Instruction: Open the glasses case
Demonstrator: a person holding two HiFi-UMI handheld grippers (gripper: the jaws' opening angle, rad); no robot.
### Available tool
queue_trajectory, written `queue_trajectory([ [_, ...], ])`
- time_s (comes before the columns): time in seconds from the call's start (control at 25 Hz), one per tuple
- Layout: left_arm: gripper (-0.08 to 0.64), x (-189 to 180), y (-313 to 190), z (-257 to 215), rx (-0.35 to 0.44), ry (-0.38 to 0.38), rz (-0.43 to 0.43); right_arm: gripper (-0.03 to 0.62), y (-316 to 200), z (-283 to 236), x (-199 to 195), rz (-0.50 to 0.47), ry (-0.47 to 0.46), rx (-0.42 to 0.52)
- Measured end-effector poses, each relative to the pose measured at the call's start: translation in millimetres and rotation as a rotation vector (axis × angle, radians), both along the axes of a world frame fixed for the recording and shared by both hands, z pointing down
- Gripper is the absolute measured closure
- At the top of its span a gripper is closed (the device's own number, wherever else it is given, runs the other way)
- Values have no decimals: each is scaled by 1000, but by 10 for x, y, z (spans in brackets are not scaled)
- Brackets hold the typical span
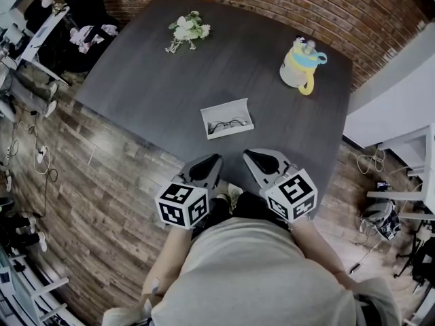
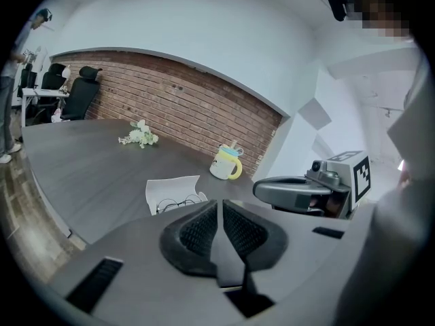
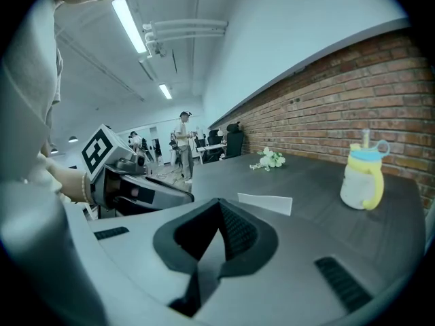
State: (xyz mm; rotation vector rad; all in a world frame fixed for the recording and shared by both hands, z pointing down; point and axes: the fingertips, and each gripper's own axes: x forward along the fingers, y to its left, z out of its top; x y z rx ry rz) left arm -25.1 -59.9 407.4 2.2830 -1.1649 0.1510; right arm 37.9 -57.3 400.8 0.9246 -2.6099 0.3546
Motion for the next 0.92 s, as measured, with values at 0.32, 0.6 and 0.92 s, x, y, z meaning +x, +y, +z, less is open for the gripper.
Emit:
queue_trajectory([
  [0.32,518,15,17,-16,17,-19,1,586,40,29,-5,-15,-1,-4],
  [0.6,518,66,31,9,14,-18,6,586,124,96,39,-18,5,-27],
  [0.92,518,288,26,74,-6,-4,50,586,75,154,166,8,6,-56],
])
